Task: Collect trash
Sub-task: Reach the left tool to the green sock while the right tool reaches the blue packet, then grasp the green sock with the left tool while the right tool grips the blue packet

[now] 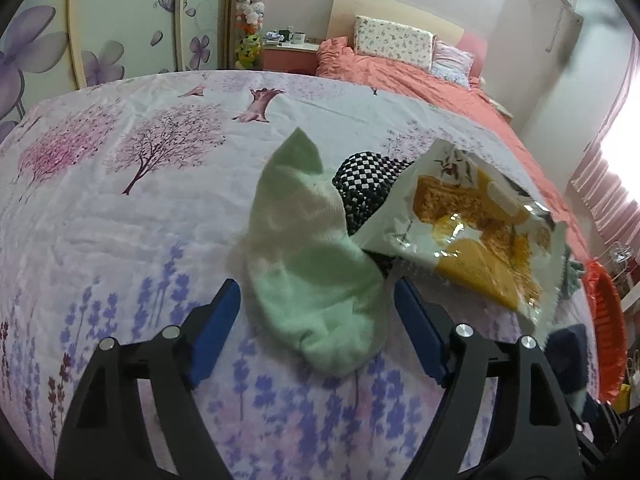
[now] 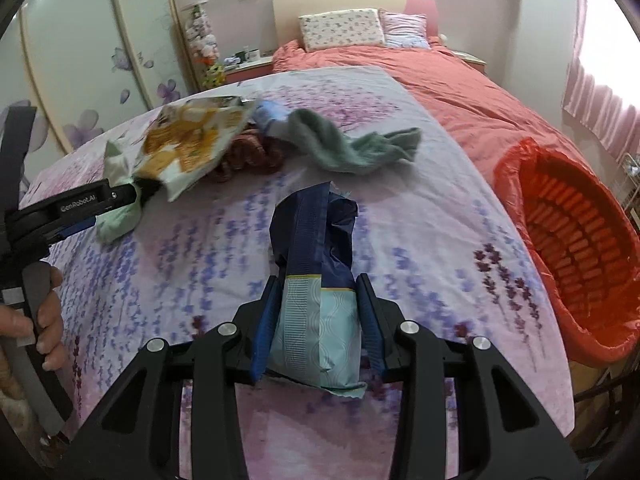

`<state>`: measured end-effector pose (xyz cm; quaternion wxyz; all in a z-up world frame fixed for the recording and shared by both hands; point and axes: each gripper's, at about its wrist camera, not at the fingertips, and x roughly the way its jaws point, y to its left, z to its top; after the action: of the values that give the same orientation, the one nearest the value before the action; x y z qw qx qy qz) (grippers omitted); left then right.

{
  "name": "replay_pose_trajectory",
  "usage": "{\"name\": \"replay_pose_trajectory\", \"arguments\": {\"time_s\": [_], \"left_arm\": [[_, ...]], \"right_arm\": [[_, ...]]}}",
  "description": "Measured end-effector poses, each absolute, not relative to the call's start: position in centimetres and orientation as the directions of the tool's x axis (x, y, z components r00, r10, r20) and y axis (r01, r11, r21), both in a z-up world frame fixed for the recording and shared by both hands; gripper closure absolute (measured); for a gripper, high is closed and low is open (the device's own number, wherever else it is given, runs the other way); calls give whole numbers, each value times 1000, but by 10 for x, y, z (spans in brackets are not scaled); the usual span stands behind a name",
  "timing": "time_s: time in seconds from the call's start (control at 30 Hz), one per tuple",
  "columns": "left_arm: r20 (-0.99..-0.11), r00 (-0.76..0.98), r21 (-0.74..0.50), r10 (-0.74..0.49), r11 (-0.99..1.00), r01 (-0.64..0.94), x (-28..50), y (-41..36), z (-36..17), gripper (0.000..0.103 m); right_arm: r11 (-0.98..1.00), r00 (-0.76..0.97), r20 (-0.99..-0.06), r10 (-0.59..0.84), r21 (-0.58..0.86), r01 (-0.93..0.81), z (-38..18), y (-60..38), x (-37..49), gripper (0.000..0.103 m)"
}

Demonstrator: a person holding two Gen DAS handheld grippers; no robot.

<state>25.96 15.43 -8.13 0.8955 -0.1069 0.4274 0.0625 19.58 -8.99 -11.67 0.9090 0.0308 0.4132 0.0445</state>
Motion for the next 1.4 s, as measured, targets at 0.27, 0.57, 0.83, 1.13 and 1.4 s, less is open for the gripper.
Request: {"name": "replay_pose_trajectory", "arguments": {"time_s": [0.27, 0.57, 0.83, 1.13, 1.4], "left_arm": [[-776, 626, -85, 74, 972, -220, 265, 154, -84, 45], [-768, 640, -172, -5, 965, -199, 250, 184, -83, 70], [-763, 645, -181, -36, 970, -160, 254, 181, -83, 91], [-719, 693, -172, -48, 979, -111, 242, 181, -55, 96], [-668, 740, -179, -80, 982, -55, 227, 166, -18, 96]], "right_arm": [[993, 656, -747, 109, 108, -41, -118, -98, 195, 64], [993, 665, -738, 111, 116, -38, -113, -106, 191, 64], [994, 675, -731, 104, 106, -38, -109, -108, 188, 64], [992, 715, -690, 111, 119, -40, -88, -115, 186, 64], [990, 741, -660, 120, 136, -39, -74, -123, 178, 64]]}}
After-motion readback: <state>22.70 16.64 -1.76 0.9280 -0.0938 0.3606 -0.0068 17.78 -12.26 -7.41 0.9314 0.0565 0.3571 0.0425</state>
